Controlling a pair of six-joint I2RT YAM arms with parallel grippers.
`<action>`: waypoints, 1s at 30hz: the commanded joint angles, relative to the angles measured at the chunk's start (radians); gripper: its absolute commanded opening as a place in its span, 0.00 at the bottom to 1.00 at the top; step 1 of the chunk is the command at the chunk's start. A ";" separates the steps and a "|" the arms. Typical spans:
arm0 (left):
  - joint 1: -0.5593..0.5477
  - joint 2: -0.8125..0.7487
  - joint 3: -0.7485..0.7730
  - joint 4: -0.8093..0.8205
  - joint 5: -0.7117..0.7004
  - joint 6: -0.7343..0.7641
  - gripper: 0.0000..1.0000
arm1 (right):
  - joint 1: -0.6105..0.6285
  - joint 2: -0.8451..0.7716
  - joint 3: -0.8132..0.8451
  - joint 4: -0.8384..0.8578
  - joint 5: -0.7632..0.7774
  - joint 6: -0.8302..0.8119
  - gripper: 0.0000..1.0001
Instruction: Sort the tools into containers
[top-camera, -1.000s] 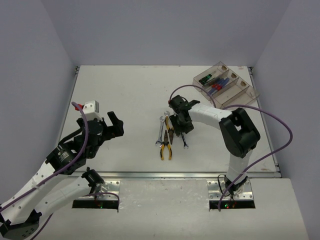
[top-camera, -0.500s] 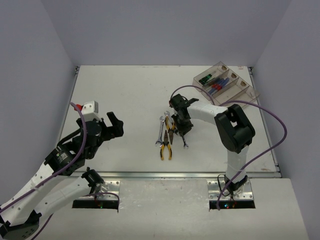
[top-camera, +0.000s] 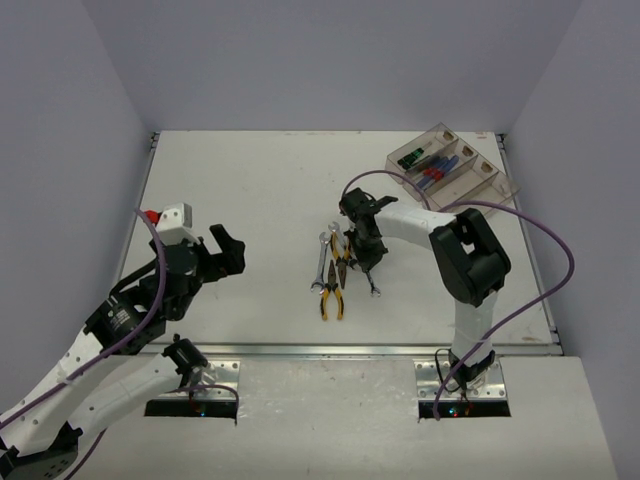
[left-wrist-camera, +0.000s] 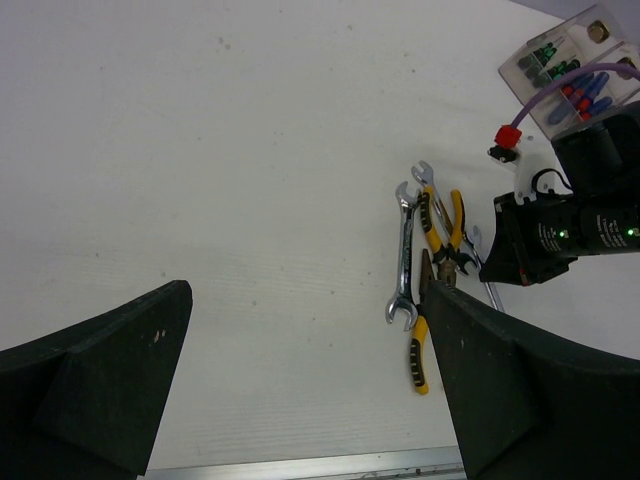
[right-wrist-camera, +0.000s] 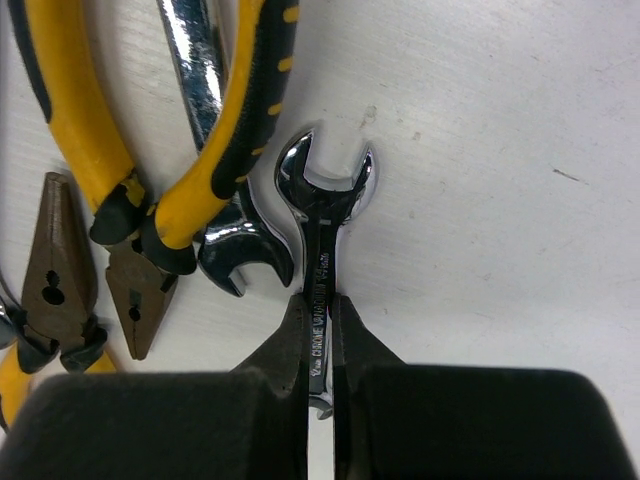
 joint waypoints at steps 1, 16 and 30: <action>0.008 -0.010 -0.006 0.050 0.008 0.017 1.00 | -0.028 -0.061 -0.029 -0.017 0.075 0.017 0.00; 0.008 -0.008 -0.004 0.041 -0.011 0.007 1.00 | -0.173 -0.251 -0.035 -0.003 0.109 0.069 0.00; 0.008 0.011 -0.003 0.036 -0.018 0.000 1.00 | -0.596 -0.138 0.315 0.056 0.166 0.269 0.00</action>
